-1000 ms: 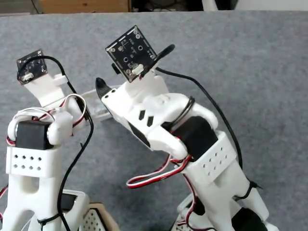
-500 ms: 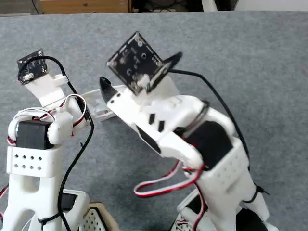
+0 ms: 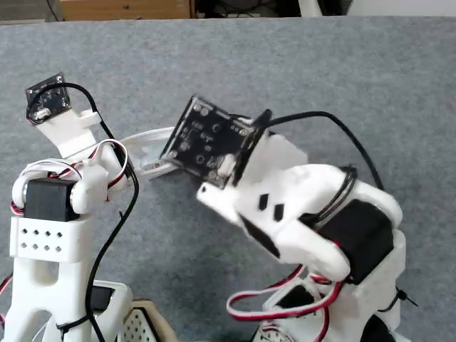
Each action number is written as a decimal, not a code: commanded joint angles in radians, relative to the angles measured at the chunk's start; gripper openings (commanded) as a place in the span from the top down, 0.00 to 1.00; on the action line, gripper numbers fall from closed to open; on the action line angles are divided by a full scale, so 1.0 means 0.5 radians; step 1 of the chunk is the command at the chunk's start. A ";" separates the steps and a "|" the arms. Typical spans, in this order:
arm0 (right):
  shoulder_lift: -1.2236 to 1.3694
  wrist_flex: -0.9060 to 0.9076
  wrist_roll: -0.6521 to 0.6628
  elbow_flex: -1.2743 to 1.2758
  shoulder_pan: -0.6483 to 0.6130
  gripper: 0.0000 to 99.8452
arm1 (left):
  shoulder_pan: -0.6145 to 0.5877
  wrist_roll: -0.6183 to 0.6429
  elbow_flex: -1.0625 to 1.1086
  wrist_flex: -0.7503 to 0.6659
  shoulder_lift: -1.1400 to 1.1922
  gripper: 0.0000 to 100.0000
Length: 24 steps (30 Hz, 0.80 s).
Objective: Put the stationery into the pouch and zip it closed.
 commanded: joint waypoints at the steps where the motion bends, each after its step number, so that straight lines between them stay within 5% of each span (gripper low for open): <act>1: -0.081 0.021 0.003 -0.060 0.295 0.87 | -0.014 0.018 0.035 -0.021 0.031 0.97; 6: -0.238 0.015 0.003 0.164 0.617 0.87 | -0.014 0.018 0.029 -0.021 0.031 0.97; 12: -0.373 -0.031 0.003 0.689 0.635 0.87 | -0.017 0.018 0.029 -0.018 0.031 0.97; 24: -0.391 -0.951 -0.341 1.680 0.626 0.76 | -0.017 0.012 0.035 -0.018 0.031 0.97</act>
